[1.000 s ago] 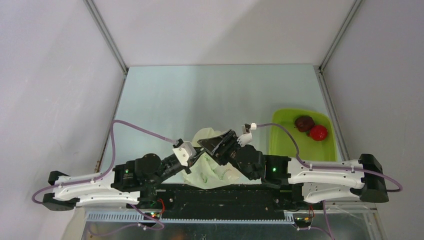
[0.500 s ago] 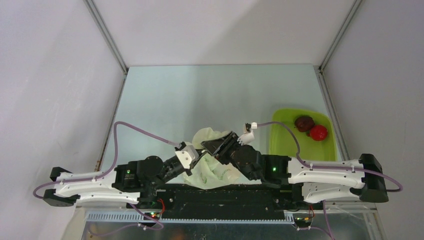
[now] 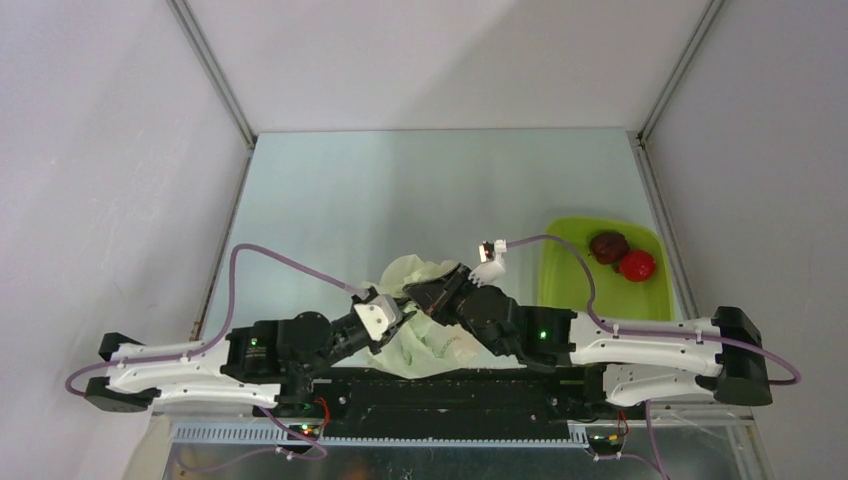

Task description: Place the fake fruits into the plastic bag and tie a complex knot

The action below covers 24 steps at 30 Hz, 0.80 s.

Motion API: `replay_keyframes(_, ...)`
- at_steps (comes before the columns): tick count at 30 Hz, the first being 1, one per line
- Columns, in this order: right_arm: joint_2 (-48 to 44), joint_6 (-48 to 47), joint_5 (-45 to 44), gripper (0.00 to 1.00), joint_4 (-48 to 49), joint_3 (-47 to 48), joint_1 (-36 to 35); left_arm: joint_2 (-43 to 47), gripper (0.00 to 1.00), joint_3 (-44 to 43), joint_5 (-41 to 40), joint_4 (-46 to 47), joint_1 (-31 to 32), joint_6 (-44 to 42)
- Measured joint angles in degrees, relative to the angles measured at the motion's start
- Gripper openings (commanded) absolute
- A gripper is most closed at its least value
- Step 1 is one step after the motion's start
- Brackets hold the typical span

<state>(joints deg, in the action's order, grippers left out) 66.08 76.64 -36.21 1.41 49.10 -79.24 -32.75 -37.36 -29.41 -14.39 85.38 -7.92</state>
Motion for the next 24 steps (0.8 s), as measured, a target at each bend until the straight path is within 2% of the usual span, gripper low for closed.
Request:
replay_keyframes(1,0.00,-0.81,0.31,0.00,0.37,0.00,0.20,-0.13,0.69,-0.74,0.13,-1.01,0.07,0.22)
replay_keyframes(2,-0.04,-1.84,0.44,0.00,0.90,0.00,0.46,-0.17,0.75,-1.42,0.33,-1.92,0.17,0.35)
replay_keyframes(3,-0.11,-2.93,0.57,0.00,1.27,0.02,0.70,-0.04,0.89,-2.38,0.46,-3.39,0.35,0.72)
replay_keyframes(4,-0.31,-4.50,0.74,0.00,1.66,0.02,1.03,0.37,0.96,-3.56,0.48,-5.03,0.46,1.51)
replay_keyframes(6,-1.07,-8.52,1.27,0.00,2.29,0.02,1.66,1.22,0.99,-6.05,0.55,-8.50,0.50,2.75)
replay_keyframes(13,-5.42,-27.69,8.02,0.00,5.29,0.04,5.90,6.80,0.99,-17.57,1.64,-18.64,0.52,10.29)
replay_keyframes(19,-8.37,-44.76,22.16,0.00,7.52,0.07,10.84,9.22,0.99,-20.06,1.27,-20.17,0.52,17.14)
replay_keyframes(24,-11.23,-51.28,37.55,0.00,7.76,0.07,17.07,9.33,0.99,-18.56,1.09,-17.35,0.52,18.45)
